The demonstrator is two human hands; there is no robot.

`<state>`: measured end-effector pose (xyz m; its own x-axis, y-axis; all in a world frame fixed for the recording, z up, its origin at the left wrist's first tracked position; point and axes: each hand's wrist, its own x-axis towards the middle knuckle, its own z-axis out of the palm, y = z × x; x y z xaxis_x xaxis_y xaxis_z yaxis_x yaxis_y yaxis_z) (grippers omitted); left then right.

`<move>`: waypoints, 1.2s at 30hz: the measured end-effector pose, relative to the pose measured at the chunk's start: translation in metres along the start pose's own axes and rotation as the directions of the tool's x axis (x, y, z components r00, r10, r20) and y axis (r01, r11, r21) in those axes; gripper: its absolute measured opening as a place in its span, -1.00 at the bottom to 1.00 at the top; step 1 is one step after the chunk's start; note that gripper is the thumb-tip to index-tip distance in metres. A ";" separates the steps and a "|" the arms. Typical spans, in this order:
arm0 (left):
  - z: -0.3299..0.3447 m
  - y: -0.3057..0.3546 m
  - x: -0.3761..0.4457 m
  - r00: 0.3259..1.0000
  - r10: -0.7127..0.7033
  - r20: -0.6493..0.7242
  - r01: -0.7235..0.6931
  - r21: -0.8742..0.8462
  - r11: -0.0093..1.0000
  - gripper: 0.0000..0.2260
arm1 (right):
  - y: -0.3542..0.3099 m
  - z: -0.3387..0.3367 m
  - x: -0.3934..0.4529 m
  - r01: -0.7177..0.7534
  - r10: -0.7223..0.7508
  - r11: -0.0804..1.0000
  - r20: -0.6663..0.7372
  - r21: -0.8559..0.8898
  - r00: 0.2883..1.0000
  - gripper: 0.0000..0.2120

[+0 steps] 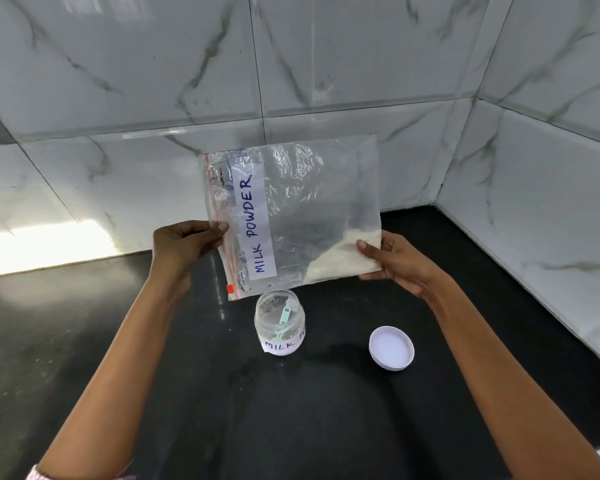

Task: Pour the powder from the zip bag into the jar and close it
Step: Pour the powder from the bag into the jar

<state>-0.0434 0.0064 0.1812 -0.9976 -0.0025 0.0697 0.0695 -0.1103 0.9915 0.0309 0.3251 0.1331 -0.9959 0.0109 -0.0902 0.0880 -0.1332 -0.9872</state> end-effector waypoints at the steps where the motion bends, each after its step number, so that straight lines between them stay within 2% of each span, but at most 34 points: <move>1: -0.001 -0.001 -0.004 1.000 -0.004 -0.010 0.004 -0.004 1.000 -0.93 | -0.001 0.000 -0.002 -0.017 0.017 1.000 -0.009 0.006 1.000 -0.69; 3: -0.002 -0.003 -0.012 1.000 -0.005 -0.030 0.004 -0.018 1.000 -0.93 | -0.004 0.002 -0.006 -0.033 0.033 0.999 -0.050 -0.001 0.998 -0.72; 8: 0.001 -0.016 -0.033 0.997 0.000 -0.082 -0.004 -0.044 0.999 -0.93 | -0.018 -0.002 -0.010 0.051 -0.055 0.997 -0.086 -0.050 0.995 -0.81; 12: 0.007 -0.021 -0.049 0.987 -0.010 -0.160 -0.002 -0.079 0.997 -0.93 | -0.031 -0.002 -0.011 0.028 -0.027 0.997 0.012 -0.068 1.000 -0.84; 15: 0.008 -0.020 -0.057 0.980 -0.020 -0.196 -0.001 -0.109 0.994 -0.93 | -0.035 -0.005 -0.013 0.045 -0.038 0.993 0.070 -0.106 0.997 -0.76; 21: 0.014 -0.014 -0.068 0.970 0.000 -0.243 -0.033 -0.130 0.991 -0.93 | -0.047 -0.001 -0.015 0.115 -0.115 0.975 0.011 -0.188 0.993 -0.91; 30: 0.034 -0.014 -0.071 0.969 -0.048 -0.241 0.004 -0.179 0.984 -0.94 | -0.056 -0.015 -0.018 0.145 -0.152 0.965 -0.016 -0.219 0.988 -0.91; 33: 0.039 -0.019 -0.070 0.971 -0.046 -0.236 0.009 -0.158 0.987 -0.94 | -0.057 -0.017 -0.016 0.137 -0.147 0.958 -0.021 -0.251 0.989 -0.89; 36: 0.034 -0.030 -0.068 0.975 -0.029 -0.221 0.023 -0.030 0.999 -0.93 | -0.060 -0.017 -0.013 0.139 -0.147 0.946 -0.005 -0.294 0.989 -0.89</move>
<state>0.0226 0.0440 0.1503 -0.9757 -0.2184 0.0145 0.0460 -0.1400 0.9891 0.0389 0.3495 0.1910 -0.9978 0.0357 0.0552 -0.0485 0.1669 -0.9848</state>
